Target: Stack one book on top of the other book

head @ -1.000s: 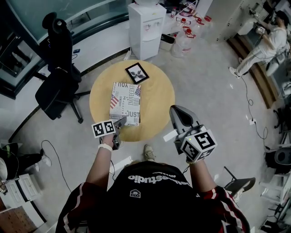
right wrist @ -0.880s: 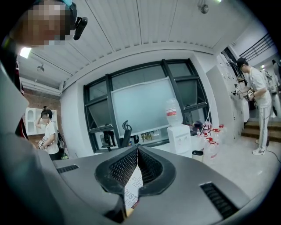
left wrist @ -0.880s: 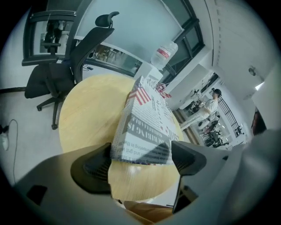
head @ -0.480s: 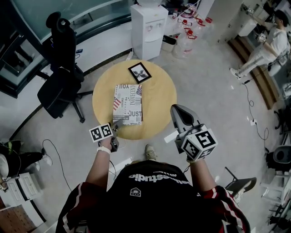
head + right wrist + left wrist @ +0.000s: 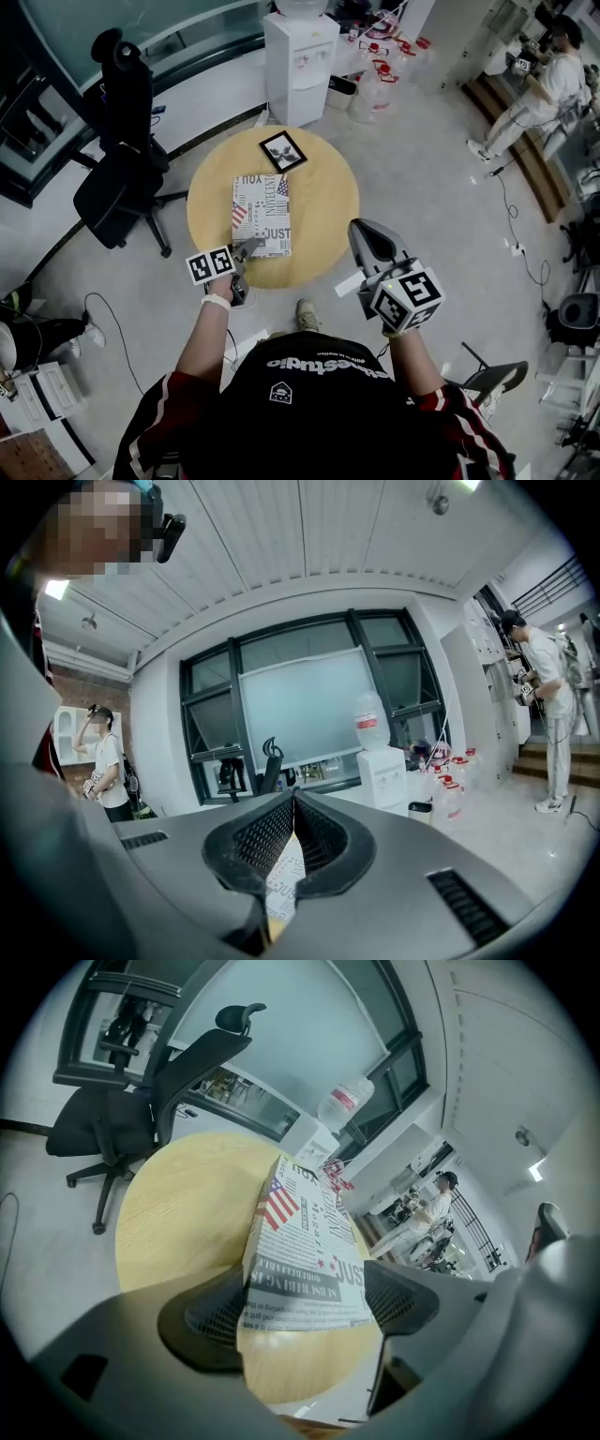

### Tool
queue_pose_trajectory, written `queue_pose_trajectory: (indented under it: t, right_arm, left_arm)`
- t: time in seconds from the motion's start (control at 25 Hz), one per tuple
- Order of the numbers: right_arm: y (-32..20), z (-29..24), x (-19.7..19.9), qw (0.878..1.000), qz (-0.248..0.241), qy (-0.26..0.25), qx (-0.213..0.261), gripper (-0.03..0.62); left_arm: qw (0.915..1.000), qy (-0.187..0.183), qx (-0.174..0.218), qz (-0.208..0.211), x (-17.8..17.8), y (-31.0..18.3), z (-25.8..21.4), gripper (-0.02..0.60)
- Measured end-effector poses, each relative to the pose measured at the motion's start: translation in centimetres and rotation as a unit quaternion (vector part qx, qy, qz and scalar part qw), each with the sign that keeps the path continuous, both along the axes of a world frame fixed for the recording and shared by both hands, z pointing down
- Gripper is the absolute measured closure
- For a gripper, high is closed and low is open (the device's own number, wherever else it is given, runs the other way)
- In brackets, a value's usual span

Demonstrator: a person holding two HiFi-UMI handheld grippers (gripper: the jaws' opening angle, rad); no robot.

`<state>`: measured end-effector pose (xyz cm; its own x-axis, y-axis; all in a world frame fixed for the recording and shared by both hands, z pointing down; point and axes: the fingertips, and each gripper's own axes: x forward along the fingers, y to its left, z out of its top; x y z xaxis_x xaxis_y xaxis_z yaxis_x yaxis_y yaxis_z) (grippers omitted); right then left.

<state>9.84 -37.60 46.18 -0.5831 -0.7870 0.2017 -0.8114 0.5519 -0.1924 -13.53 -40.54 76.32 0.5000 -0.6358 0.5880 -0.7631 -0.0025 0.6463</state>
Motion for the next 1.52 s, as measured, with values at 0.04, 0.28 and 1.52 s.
queue_pose_trajectory:
  t: [0.04, 0.28, 1.52]
  right_arm:
    - [0.1, 0.0, 0.0, 1.000, 0.001, 0.001, 0.000, 0.565]
    - [0.3, -0.5, 0.8, 1.000, 0.008, 0.003, 0.004, 0.565]
    - [8.5, -7.6, -2.7, 0.997, 0.027, -0.004, 0.078, 0.565]
  left_arm:
    - [1.0000, 0.001, 0.000, 0.000, 0.1, -0.2, 0.0, 0.167]
    - [0.9998, -0.011, 0.015, 0.000, 0.1, -1.3, -0.9, 0.167]
    - [0.9052, -0.110, 0.403, 0.077, -2.3, 7.7, -30.8, 0.267]
